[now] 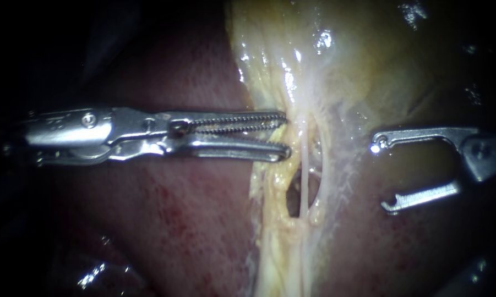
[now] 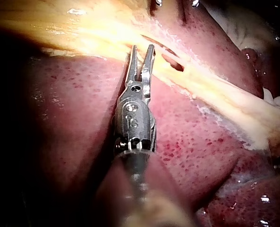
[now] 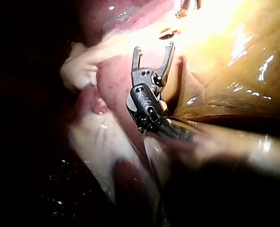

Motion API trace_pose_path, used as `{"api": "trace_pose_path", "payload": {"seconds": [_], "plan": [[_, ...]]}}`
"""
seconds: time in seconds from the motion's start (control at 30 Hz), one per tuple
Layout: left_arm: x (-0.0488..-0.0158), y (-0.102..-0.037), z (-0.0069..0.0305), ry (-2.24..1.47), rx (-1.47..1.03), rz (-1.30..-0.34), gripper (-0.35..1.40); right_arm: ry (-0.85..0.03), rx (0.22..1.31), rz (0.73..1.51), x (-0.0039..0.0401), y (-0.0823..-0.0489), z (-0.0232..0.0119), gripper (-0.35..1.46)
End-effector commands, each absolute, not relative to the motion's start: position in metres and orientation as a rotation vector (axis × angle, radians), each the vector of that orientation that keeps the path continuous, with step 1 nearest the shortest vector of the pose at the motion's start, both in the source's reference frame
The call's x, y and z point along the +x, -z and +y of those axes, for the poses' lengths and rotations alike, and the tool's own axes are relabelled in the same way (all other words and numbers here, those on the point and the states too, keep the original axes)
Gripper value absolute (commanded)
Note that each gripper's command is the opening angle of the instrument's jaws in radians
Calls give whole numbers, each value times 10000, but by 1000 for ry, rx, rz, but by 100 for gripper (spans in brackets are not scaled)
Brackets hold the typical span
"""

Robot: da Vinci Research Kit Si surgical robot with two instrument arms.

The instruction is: Grabbing gallbladder

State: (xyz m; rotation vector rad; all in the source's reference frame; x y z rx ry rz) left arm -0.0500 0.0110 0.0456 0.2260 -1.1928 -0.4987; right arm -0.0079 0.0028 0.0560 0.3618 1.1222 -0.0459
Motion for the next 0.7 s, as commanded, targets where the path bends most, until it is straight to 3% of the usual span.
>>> {"api": "trace_pose_path", "payload": {"seconds": [0.03,0.3,0.7], "plan": [[-499,-456,110,507,229,-1189,-8,46,362,1122,-79,-560,28,56],[-494,-457,104,519,231,-1186,-35,46,362,1122,-79,-560,28,56],[-491,-456,102,529,231,-1181,-35,46,362,1122,-79,-560,28,56]]}}
